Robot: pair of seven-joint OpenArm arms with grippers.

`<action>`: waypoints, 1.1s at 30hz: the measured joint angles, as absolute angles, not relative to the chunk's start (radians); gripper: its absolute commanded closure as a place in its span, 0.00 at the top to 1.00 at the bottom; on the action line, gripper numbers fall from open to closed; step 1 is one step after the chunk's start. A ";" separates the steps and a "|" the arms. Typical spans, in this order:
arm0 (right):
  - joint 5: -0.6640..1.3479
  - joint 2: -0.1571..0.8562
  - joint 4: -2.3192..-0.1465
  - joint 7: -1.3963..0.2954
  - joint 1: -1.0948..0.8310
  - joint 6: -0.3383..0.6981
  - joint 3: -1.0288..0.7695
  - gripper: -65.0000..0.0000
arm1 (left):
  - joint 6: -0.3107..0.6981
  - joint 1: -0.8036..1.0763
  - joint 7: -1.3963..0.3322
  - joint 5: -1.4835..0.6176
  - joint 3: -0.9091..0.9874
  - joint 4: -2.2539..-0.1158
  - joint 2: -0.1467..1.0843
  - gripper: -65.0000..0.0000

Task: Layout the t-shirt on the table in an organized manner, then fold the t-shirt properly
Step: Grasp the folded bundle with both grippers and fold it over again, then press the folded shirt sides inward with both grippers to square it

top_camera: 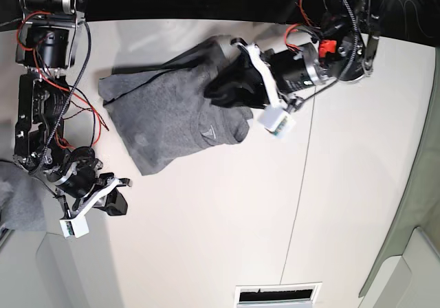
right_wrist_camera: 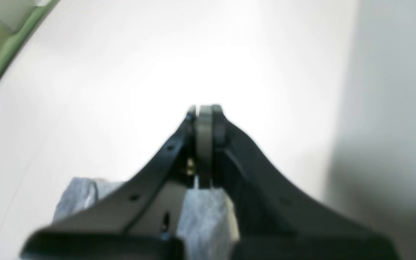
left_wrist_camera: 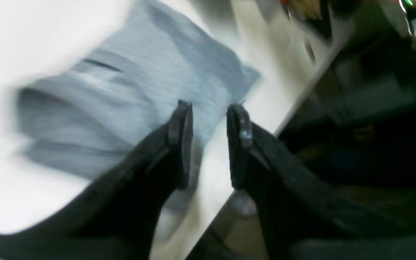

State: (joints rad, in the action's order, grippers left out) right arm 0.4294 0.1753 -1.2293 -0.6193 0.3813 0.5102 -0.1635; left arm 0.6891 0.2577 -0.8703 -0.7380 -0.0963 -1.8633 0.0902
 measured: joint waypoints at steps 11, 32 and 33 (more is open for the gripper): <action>0.374 0.172 -0.882 -0.563 0.488 0.561 0.144 0.00 | 0.689 0.203 -0.813 -0.523 -0.158 -1.582 0.004 0.27; 0.649 0.233 -1.299 -0.772 0.073 0.560 0.154 0.00 | 0.538 -0.226 -0.777 -0.466 -0.159 -1.166 0.180 0.25; 0.647 0.224 -1.328 -0.772 0.050 0.558 0.153 0.00 | 0.538 -0.233 -0.777 -0.465 -0.159 -1.160 0.180 0.25</action>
